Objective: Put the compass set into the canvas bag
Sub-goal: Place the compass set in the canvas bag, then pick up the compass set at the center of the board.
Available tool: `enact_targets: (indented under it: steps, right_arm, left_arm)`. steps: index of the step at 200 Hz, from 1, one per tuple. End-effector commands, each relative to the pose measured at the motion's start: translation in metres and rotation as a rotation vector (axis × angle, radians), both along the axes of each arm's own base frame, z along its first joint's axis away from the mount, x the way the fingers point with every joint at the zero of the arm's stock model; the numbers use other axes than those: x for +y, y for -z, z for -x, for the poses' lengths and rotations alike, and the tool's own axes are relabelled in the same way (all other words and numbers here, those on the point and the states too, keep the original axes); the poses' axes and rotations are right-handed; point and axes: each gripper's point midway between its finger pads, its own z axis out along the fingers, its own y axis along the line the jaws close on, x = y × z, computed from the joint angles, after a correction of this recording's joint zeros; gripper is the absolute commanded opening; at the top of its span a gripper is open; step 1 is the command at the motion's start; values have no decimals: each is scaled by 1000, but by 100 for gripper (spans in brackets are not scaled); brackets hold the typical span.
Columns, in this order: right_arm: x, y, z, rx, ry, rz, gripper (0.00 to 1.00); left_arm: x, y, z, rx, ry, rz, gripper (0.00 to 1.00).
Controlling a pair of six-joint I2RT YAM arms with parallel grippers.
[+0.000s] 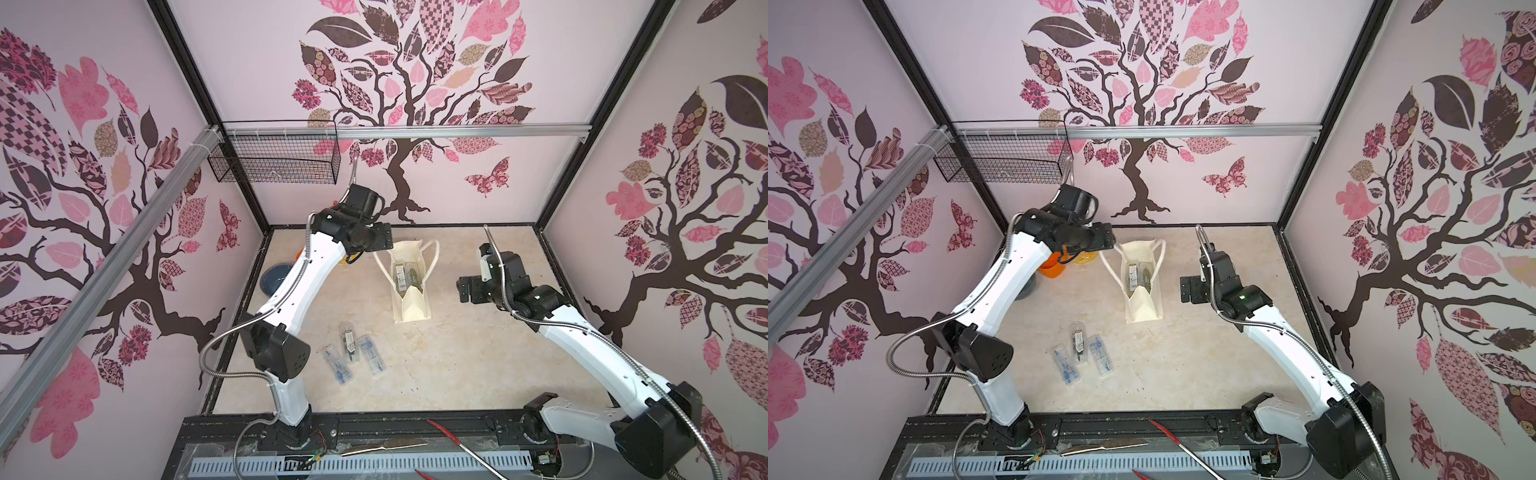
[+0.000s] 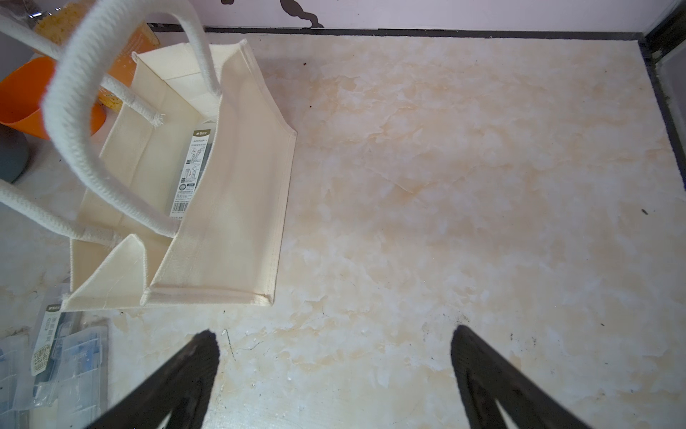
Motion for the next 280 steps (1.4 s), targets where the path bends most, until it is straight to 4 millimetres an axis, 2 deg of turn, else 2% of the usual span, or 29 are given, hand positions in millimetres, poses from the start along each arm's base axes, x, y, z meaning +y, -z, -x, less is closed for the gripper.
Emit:
enact_targets:
  steps: [1, 28, 48, 77, 102, 123, 175, 256, 280]
  right_arm:
    - [1, -12, -1, -20, 4, -26, 100]
    - [2, -13, -1, -21, 3, -37, 100]
    - [2, -13, -1, -23, 4, -38, 100]
    - [1, -13, 0, -21, 8, -38, 100]
    - [0, -11, 2, -17, 5, -34, 100]
    - [-1, -7, 3, -12, 8, -32, 100]
    - [1, -1, 6, -11, 1, -47, 100]
    - [2, 7, 8, -6, 0, -61, 100]
    - [2, 8, 7, -8, -2, -58, 100]
  left_arm:
    - [30, 5, 20, 23, -35, -32, 85]
    - [75, 18, 35, 64, -141, -7, 85]
    - [101, 32, 49, 99, -203, -7, 85]
    - [121, 74, 73, 216, -278, -42, 85]
    - [126, 116, 97, 340, -349, -38, 83]
    - [123, 144, 115, 410, -401, 9, 81]
    - [105, 195, 151, 624, -433, 108, 80]
    - [99, 226, 187, 749, -446, 138, 84]
    - [99, 230, 190, 743, -456, 147, 84]
